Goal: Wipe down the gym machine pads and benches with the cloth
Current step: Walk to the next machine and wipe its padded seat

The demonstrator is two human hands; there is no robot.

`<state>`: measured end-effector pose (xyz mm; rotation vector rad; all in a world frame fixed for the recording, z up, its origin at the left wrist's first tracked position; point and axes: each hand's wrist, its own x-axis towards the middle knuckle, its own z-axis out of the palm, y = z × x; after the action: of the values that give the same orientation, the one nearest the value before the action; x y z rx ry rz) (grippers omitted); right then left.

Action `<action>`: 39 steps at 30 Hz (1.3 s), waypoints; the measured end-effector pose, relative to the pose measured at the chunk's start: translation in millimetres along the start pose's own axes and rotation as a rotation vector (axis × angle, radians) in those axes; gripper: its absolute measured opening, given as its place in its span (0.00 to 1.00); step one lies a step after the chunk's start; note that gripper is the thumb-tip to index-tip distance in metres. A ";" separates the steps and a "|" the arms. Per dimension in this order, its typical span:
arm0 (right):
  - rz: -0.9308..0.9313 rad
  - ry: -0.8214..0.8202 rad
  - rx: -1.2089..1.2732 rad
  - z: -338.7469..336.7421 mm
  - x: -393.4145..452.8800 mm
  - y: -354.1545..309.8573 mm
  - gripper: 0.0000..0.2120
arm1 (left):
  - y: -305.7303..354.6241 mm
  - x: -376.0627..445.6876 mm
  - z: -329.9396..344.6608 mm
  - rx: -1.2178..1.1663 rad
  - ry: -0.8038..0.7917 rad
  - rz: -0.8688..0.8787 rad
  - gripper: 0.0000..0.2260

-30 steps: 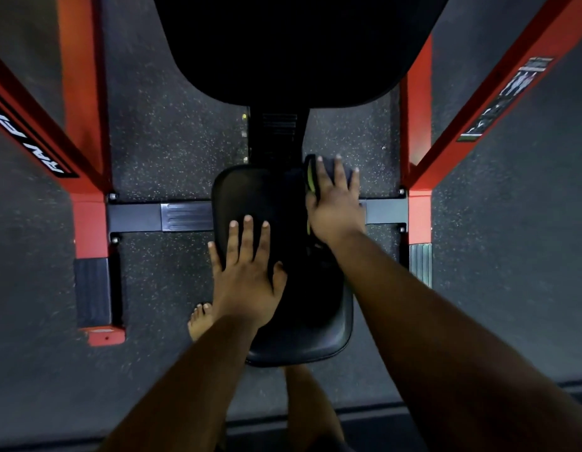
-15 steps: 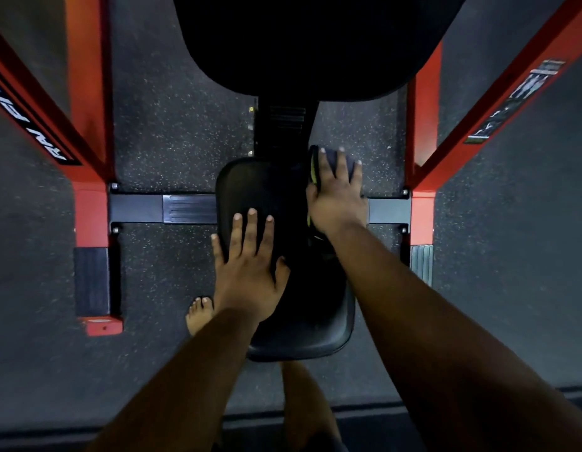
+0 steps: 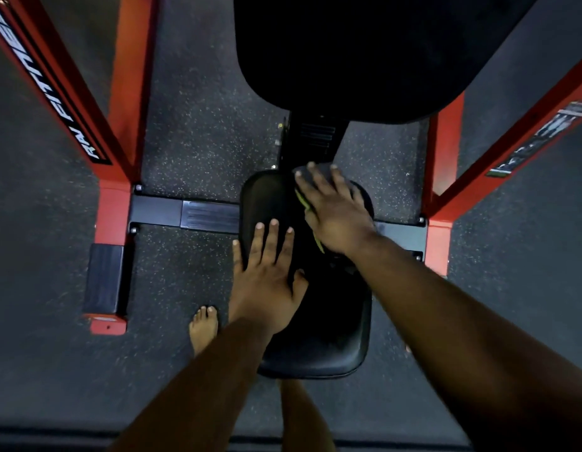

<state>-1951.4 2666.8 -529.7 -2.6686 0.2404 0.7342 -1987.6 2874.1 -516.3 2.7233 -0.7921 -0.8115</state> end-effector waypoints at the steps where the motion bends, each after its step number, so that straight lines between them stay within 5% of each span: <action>1: -0.151 0.003 -0.031 -2.9 -6.3 15.2 0.32 | -1.1 1.3 -0.7 0.001 0.017 0.003 0.33; 3: -0.311 -0.011 -0.028 -9.2 -18.0 57.4 0.31 | -0.5 1.0 -1.0 0.001 0.013 0.006 0.33; 5: -0.241 -0.021 0.006 -12.0 -10.2 73.1 0.32 | -0.3 1.0 0.7 0.006 0.002 0.000 0.34; 7: -0.154 -0.005 -0.032 -10.0 15.5 40.7 0.33 | 1.0 1.5 0.8 0.004 0.001 -0.008 0.34; 10: -0.273 -0.014 -0.083 -6.8 52.5 -28.1 0.32 | 1.3 2.2 -0.4 0.006 0.008 -0.012 0.33; 14: -0.422 -0.071 -0.127 -15.9 44.5 3.0 0.30 | -0.3 0.9 2.7 -0.006 0.039 -0.009 0.33; 20: -0.187 0.001 -0.077 -10.5 -9.5 42.6 0.30 | -0.5 2.1 3.6 -0.021 0.039 -0.008 0.34; 25: -0.321 -0.038 -0.144 -10.0 67.0 -48.9 0.29 | 0.3 2.5 1.7 -0.016 -0.006 -0.024 0.33; 28: -0.368 -0.036 -0.154 -12.0 46.0 -16.0 0.29 | -0.8 1.5 2.7 -0.028 0.012 -0.005 0.33; 31: -0.143 0.008 -0.034 -8.3 -26.3 20.0 0.30 | -1.9 0.6 3.1 -0.039 0.033 -0.008 0.34; 35: 0.027 -0.021 -0.036 15.4 -108.0 -10.6 0.34 | -0.6 0.7 -0.1 -0.027 -0.003 -0.008 0.34; 39: -0.038 0.026 -0.056 -1.5 -34.3 -0.2 0.33 | 0.7 0.6 1.1 -0.051 0.042 -0.023 0.34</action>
<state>-1979.9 2668.7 -510.6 -2.7293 0.1770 0.7052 -1988.1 2873.2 -517.3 2.6996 -0.7231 -0.7663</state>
